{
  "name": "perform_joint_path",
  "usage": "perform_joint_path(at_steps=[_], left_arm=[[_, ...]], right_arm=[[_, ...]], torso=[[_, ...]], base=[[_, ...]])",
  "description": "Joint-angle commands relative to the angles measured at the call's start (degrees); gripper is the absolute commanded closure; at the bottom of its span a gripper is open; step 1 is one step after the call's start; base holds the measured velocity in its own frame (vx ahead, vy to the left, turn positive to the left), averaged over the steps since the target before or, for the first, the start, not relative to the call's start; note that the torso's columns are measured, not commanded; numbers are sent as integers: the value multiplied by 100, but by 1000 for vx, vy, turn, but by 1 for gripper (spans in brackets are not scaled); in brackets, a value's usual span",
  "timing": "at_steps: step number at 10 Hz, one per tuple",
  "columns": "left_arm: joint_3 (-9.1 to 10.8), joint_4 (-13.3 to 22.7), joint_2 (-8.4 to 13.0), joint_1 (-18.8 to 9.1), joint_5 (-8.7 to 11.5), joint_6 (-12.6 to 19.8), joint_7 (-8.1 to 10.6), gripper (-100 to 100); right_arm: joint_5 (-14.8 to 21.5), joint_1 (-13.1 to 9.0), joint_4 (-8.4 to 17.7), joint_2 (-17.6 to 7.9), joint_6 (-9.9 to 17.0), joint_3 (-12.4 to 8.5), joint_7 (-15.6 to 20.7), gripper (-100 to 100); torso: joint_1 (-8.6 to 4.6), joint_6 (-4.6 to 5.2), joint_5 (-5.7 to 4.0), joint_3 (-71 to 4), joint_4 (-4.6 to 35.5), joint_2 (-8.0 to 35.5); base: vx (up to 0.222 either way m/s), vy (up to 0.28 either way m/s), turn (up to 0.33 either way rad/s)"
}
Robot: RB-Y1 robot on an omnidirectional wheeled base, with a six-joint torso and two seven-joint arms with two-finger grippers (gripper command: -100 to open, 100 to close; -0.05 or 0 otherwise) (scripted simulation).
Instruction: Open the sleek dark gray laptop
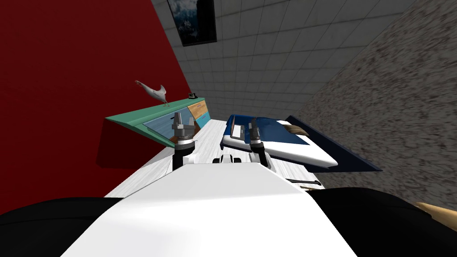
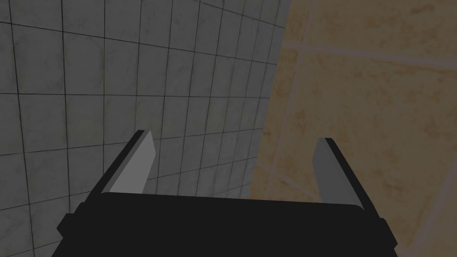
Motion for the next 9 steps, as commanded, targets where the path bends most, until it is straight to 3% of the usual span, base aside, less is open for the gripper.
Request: perform_joint_path(at_steps=[1, 2, 3, 4, 5, 6, 7, 8, 9], left_arm=[[0, 0, 0, 0, 0, 0, 0, 0], [0, 0, 0, 0, 0, 0, 0, 0], [0, 0, 0, 0, 0, 0, 0, 0], [0, 0, 0, 0, 0, 0, 0, 0], [0, 0, 0, 0, 0, 0, 0, 0], [0, 0, 0, 0, 0, 0, 0, 0], [0, 0, 0, 0, 0, 0, 0, 0], [0, 0, 0, 0, 0, 0, 0, 0], [0, 0, 0, 0, 0, 0, 0, 0]], right_arm=[[404, -101, 192, -73, 358, 68, -13, -100], [456, -101, 192, -73, 373, 68, -13, -100], [694, -140, 303, -104, 601, 137, -11, -100], [738, -140, 303, -104, 601, 137, -11, -100], [964, -181, 420, -133, 839, 210, -8, -100], [1033, -181, 420, -133, 839, 210, -8, -100], [1261, -223, 542, -162, 1086, 285, -6, -100], [1339, -223, 542, -162, 1086, 285, -6, -100], [1550, -267, 670, -190, 1335, 363, -3, -100]], torso=[[-4, 1, 0, -1, 0, 0], [-2, 0, 0, -1, 0, 0], [-5, 1, -1, 0, 0, 1], [-4, 0, -1, -2, -1, -3], [-3, 1, 0, 0, 0, 1], [-1, 0, 0, -2, 0, -2], [-3, 1, 0, -1, -1, -1], [-1, 0, 0, -2, -1, -2], [-3, 1, 0, 0, 0, 2]], base=[[24, 32, 32], [22, 24, 13], [28, 28, 34], [21, 26, 17], [30, 31, 30], [29, 25, 19], [31, 34, 33], [25, 32, 23], [28, 35, 35]])
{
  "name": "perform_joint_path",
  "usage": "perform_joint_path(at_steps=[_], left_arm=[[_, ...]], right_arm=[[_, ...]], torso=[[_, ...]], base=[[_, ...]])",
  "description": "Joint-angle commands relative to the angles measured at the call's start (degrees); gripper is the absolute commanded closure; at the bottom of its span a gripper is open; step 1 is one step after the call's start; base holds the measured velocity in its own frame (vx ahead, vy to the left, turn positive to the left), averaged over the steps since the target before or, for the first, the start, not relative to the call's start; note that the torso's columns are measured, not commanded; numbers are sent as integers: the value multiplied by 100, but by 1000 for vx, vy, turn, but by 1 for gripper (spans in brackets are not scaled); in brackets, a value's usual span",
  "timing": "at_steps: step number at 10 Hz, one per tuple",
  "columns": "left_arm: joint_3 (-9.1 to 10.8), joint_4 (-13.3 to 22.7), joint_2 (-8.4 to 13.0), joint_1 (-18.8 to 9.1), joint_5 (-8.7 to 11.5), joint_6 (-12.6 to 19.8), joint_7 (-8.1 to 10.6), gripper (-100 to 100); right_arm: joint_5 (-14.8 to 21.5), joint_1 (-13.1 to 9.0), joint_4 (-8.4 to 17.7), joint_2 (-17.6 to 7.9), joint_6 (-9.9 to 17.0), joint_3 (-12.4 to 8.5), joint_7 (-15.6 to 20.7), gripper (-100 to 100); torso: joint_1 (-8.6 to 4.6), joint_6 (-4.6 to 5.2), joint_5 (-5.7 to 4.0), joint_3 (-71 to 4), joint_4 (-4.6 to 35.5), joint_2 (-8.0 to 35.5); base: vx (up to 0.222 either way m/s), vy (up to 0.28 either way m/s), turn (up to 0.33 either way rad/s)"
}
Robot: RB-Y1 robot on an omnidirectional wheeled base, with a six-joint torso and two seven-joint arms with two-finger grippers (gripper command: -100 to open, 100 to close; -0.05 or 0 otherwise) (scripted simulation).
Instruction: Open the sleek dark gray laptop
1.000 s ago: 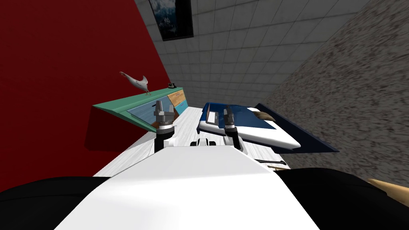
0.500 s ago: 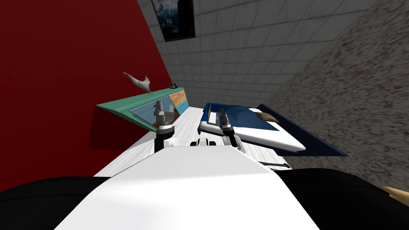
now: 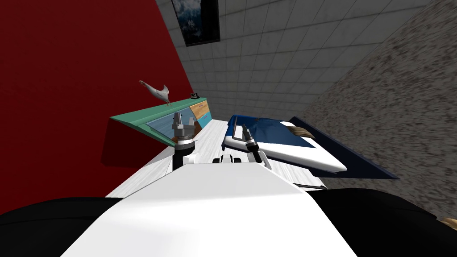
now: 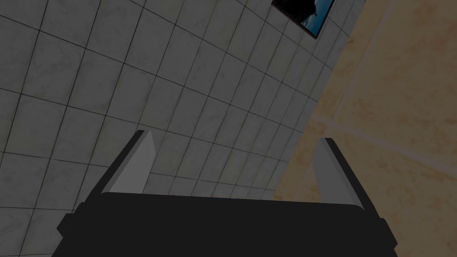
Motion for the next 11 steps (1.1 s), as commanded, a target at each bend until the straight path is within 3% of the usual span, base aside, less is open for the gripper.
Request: perform_joint_path(at_steps=[1, 2, 3, 4, 5, 6, 9, 10, 11], left_arm=[[0, 0, 0, 0, 0, 0, 0, 0], [0, 0, 0, 0, 0, 0, 0, 0], [0, 0, 0, 0, 0, 0, 0, 0], [0, 0, 0, 0, 0, 0, 0, 0], [0, 0, 0, 0, 0, 0, 0, 0], [0, 0, 0, 0, 0, 0, 0, 0], [0, 0, 0, 0, 0, 0, 0, 0], [0, 0, 0, 0, 0, 0, 0, 0], [0, 0, 0, 0, 0, 0, 0, 0]], right_arm=[[391, -44, 138, -30, 293, 96, 5, -100], [591, -90, 272, -58, 544, 175, 8, -100], [716, -90, 272, -58, 557, 175, 8, -100], [904, -138, 413, -86, 828, 257, 10, -100], [1049, -138, 413, -86, 828, 257, 10, -100], [1228, -187, 561, -115, 1050, 340, 13, -100], [1735, -238, 718, -143, 1390, 425, 15, -100], [1915, -292, 884, -171, 1633, 510, 16, -100], [2084, -292, 884, -171, 1678, 510, 16, -100]], torso=[[1, -1, 0, 0, 0, -1], [-2, -1, 0, -1, 0, -1], [0, -1, -1, -3, -1, -5], [-4, 0, -1, -1, -1, -2], [-1, -1, -1, -1, -1, -3], [0, 0, 0, -1, 0, -1], [1, -1, 0, 0, 0, -1], [-2, -1, -1, 0, 0, -1], [0, -1, -1, -2, -1, -4]], base=[[26, 31, 16], [37, 34, 39], [26, 22, 19], [32, 25, 40], [32, 28, 21], [40, 40, 39], [31, 34, 26], [33, 38, 42], [30, 33, 22]])
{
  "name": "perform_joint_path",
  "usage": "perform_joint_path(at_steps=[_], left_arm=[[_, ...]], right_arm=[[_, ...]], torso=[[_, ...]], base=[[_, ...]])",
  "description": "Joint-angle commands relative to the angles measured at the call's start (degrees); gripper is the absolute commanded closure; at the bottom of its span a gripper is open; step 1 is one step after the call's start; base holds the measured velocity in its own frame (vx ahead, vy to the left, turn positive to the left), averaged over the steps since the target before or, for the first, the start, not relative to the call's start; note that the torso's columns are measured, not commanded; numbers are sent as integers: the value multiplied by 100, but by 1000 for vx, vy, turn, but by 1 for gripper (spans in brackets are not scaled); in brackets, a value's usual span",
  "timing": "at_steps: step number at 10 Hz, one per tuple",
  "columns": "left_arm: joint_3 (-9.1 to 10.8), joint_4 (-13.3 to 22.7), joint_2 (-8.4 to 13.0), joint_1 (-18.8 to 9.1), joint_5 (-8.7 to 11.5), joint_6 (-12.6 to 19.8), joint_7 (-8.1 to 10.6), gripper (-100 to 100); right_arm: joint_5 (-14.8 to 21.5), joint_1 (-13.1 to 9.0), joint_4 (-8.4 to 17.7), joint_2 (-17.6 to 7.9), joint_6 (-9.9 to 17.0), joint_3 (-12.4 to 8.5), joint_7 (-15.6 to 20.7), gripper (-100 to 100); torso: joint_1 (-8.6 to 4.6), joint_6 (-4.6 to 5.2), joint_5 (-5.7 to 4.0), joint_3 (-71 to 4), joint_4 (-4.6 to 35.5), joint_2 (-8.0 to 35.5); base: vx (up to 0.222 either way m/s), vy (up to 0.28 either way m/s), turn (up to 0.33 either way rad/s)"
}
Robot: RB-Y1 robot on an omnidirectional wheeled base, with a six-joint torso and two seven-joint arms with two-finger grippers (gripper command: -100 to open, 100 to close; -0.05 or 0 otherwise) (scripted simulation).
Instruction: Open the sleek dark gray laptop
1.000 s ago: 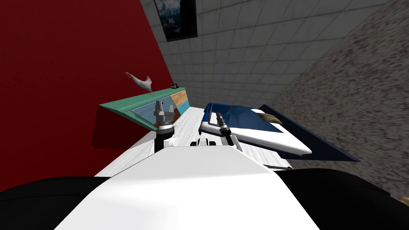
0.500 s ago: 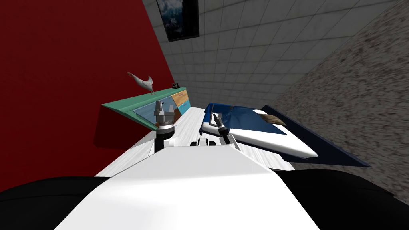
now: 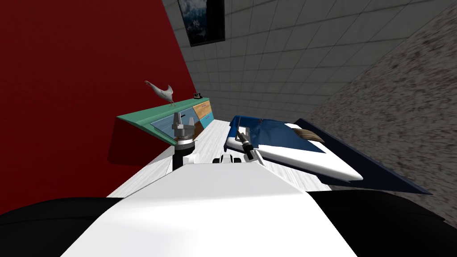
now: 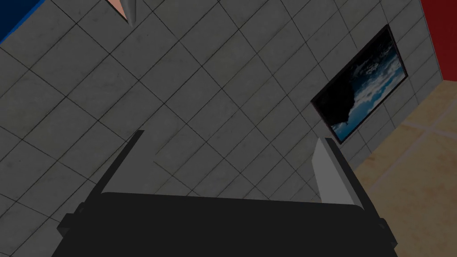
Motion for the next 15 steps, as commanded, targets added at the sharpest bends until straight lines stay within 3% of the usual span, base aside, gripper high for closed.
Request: perform_joint_path(at_steps=[1, 4, 5, 7, 8, 9, 12, 13, 14, 15], left_arm=[[0, 0, 0, 0, 0, 0, 0, 0], [0, 0, 0, 0, 0, 0, 0, 0], [0, 0, 0, 0, 0, 0, 0, 0], [0, 0, 0, 0, 0, 0, 0, 0], [0, 0, 0, 0, 0, 0, 0, 0], [0, 0, 0, 0, 0, 0, 0, 0], [0, 0, 0, 0, 0, 0, 0, 0], [0, 0, 0, 0, 0, 0, 0, 0], [0, 0, 0, 0, 0, 0, 0, 0], [0, 0, 0, 0, 0, 0, 0, 0]], right_arm=[[471, -44, 265, -42, 400, 106, 2, -100], [979, -101, 446, -71, 736, 191, 3, -100], [1144, -159, 635, -101, 936, 277, 4, -100], [1341, -159, 635, -101, 1034, 277, 4, -100], [1563, -218, 830, -133, 1332, 362, 5, -100], [1694, -218, 830, -133, 1332, 362, 5, -100], [2245, -339, 1235, -198, 1842, 529, 5, -100], [2389, -339, 1235, -198, 1925, 529, 5, -100], [2614, -400, 1442, -230, 2095, 610, 5, -100], [2729, -400, 1442, -230, 2218, 610, 5, -100]], torso=[[-1, 2, 0, 1, 1, 3], [2, 0, 1, 1, 1, 1], [-1, 1, 1, 1, 1, 4], [-5, 2, 0, 2, 1, 4], [-7, 1, -1, 4, 2, 8], [0, 0, 0, 2, 1, 2], [0, 1, 1, -1, 0, 0], [-4, 0, -1, -1, 0, -2], [-2, 1, 0, 0, 0, 2], [0, 0, 0, 1, 1, 3]], base=[[42, 38, 37], [33, 34, 30], [35, 33, 43], [21, 15, 5], [23, 23, 39], [28, 27, 27], [37, 34, 35], [38, 28, 19], [37, 32, 37], [30, 28, 20]])
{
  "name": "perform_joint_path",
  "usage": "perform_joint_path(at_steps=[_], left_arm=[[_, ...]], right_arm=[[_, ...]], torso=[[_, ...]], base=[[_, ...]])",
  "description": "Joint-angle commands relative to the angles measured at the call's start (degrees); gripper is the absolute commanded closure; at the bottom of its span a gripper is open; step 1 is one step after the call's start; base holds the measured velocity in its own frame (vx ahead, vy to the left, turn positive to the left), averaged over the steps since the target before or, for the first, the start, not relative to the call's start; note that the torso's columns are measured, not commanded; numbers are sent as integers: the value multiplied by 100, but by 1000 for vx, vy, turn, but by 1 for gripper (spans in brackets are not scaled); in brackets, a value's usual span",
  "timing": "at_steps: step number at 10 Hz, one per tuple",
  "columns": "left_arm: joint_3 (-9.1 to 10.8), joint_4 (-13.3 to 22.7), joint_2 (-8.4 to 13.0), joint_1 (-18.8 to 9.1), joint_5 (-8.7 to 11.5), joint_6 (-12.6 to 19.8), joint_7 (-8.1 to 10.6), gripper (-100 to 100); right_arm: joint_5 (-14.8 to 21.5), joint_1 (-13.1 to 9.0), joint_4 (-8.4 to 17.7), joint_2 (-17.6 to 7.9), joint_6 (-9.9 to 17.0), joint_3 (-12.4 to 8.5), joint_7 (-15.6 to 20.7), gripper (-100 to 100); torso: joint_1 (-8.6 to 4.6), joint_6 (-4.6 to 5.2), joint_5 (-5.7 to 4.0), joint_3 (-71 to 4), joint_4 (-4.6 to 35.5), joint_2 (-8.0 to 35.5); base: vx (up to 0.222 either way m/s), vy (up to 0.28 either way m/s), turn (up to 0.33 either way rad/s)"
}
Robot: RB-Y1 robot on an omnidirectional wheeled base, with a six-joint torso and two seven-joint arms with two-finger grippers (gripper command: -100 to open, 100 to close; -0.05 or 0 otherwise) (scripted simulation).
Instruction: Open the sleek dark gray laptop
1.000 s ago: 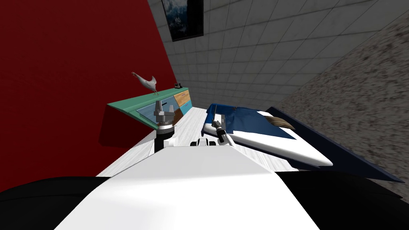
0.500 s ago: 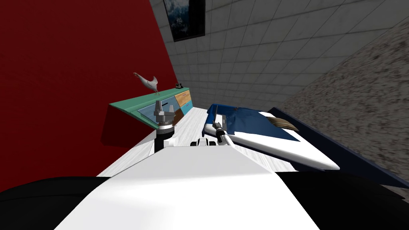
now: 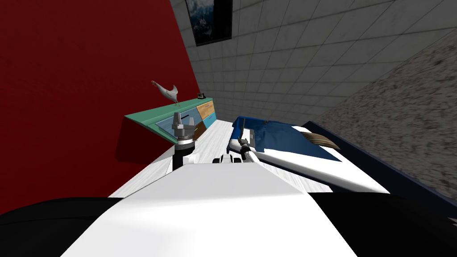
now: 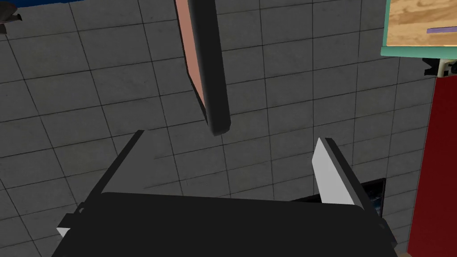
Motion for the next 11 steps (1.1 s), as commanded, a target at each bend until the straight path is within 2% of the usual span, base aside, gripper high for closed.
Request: perform_joint_path(at_steps=[1, 3, 4, 5, 6, 7, 8, 9, 10, 11], left_arm=[[0, 0, 0, 0, 0, 0, 0, 0], [0, 0, 0, 0, 0, 0, 0, 0], [0, 0, 0, 0, 0, 0, 0, 0], [0, 0, 0, 0, 0, 0, 0, 0], [0, 0, 0, 0, 0, 0, 0, 0], [0, 0, 0, 0, 0, 0, 0, 0], [0, 0, 0, 0, 0, 0, 0, 0], [0, 0, 0, 0, 0, 0, 0, 0], [0, 0, 0, 0, 0, 0, 0, 0], [0, 0, 0, 0, 0, 0, 0, 0]], right_arm=[[428, -104, 352, -23, 438, 99, -19, -100], [620, -104, 352, -23, 508, 99, -19, -100], [827, -164, 559, -52, 790, 177, -20, -100], [946, -164, 559, -52, 790, 177, -20, -100], [1152, -223, 762, -79, 1024, 252, -20, -100], [1263, -223, 762, -79, 1066, 252, -20, -100], [1483, -280, 960, -105, 1265, 325, -21, -100], [1569, -280, 960, -105, 1332, 325, -21, -100], [1777, -335, 1152, -130, 1537, 396, -22, -100], [1864, -335, 1152, -130, 1589, 396, -22, -100]], torso=[[0, 1, 0, 1, 0, 2], [0, 2, 1, 0, 0, 1], [-6, 1, -1, 3, 1, 5], [-4, 0, -1, 1, 0, 1], [0, 1, 0, -2, -1, -2], [7, 0, 1, -4, -2, -6], [2, 1, 1, -3, -1, -3], [1, 0, 0, -2, -1, -3], [-4, 1, -1, 0, 0, 0], [-3, 0, -1, 1, 0, 1]], base=[[35, 36, 38], [21, 24, 6], [20, 17, 36], [24, 20, 24], [34, 39, 40], [32, 32, 18], [39, 32, 35], [32, 22, 15], [31, 21, 32], [24, 20, 20]])
